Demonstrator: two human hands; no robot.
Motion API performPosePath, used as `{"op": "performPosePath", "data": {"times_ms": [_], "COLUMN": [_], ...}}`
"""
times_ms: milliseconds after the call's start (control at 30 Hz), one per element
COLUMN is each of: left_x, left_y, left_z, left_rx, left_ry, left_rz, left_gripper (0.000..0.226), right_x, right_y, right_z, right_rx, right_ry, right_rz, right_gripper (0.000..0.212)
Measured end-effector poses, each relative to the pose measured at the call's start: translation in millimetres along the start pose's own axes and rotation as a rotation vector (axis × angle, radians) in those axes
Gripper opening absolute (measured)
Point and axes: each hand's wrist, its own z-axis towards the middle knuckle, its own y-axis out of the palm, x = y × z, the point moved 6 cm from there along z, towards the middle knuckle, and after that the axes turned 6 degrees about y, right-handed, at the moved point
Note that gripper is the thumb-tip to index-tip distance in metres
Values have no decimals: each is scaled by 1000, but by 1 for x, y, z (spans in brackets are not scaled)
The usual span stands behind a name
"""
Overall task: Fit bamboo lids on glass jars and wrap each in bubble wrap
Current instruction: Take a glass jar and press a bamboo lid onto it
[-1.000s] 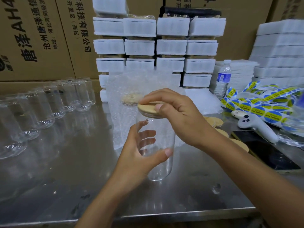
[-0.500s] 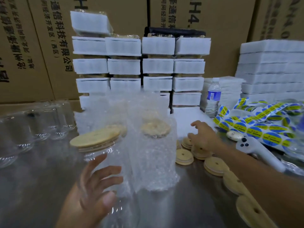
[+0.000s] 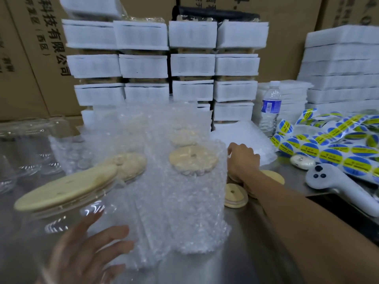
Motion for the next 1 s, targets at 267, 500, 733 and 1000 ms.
{"op": "performPosePath", "data": {"times_ms": [267,500,733,1000], "left_x": [5,-5,-11,-3], "left_y": [8,11,47,92], "left_z": [7,-19,-32,-50], "left_rx": [-61,352,439,417], "left_ry": [-18,178,505,554], "left_rz": [-62,718,892,908], "left_gripper": [47,85,82,84], "right_x": [4,-3,-7,-19], "right_y": [-29,-125,-212,-275], "right_z": [3,-29,-105,-204], "right_rx": [127,369,453,176], "right_ry": [65,-111,-300,-539], "right_rz": [280,615,896,1327], "right_gripper": [23,22,23,25]}}
